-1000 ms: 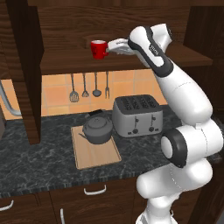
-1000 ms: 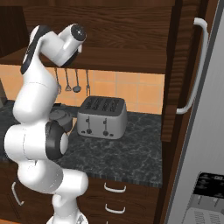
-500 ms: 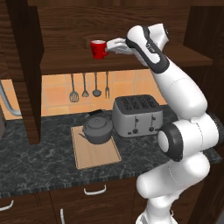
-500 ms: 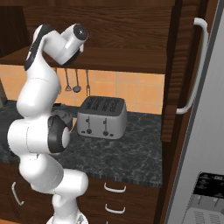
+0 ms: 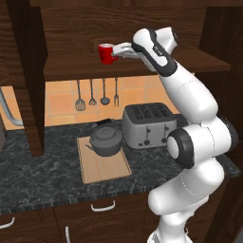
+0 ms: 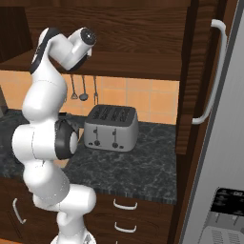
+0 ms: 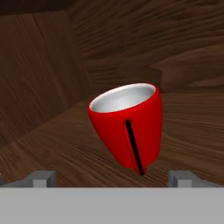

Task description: Pick the kettle from the counter and place it on the tray. Then pick the mug from the cabinet and place it on the tray. Then close the cabinet doors.

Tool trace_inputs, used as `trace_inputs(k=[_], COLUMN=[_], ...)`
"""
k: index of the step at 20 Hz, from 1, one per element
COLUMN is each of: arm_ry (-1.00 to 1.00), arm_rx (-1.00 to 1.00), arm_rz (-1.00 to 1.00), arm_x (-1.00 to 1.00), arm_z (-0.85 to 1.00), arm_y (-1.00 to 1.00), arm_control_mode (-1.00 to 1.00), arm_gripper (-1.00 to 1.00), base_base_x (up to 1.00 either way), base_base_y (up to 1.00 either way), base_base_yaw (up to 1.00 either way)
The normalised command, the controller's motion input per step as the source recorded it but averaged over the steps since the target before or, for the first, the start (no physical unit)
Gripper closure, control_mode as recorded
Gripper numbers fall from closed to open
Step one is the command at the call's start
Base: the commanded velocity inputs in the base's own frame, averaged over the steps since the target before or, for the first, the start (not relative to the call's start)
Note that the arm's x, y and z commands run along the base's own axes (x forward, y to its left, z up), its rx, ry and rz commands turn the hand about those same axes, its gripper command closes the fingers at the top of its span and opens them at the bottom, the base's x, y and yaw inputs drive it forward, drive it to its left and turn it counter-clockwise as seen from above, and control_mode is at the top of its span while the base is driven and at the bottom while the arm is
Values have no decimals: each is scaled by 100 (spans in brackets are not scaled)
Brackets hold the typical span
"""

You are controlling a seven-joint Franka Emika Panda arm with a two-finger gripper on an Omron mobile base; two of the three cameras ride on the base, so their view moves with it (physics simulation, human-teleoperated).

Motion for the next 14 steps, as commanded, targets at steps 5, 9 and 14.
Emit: trace_inputs(k=[5, 9, 14], arm_ry=[-4, 0, 0], arm_rx=[0, 0, 0], arm_rz=[0, 0, 0], arm_x=[25, 22, 19], arm_z=[0, -7, -2], arm_y=[8, 0, 0], arm_control_mode=[-100, -100, -100], arm_gripper=[-100, -100, -100], base_base_x=[0, 0, 0], base_base_y=[0, 0, 0], base_base_yaw=[0, 0, 0])
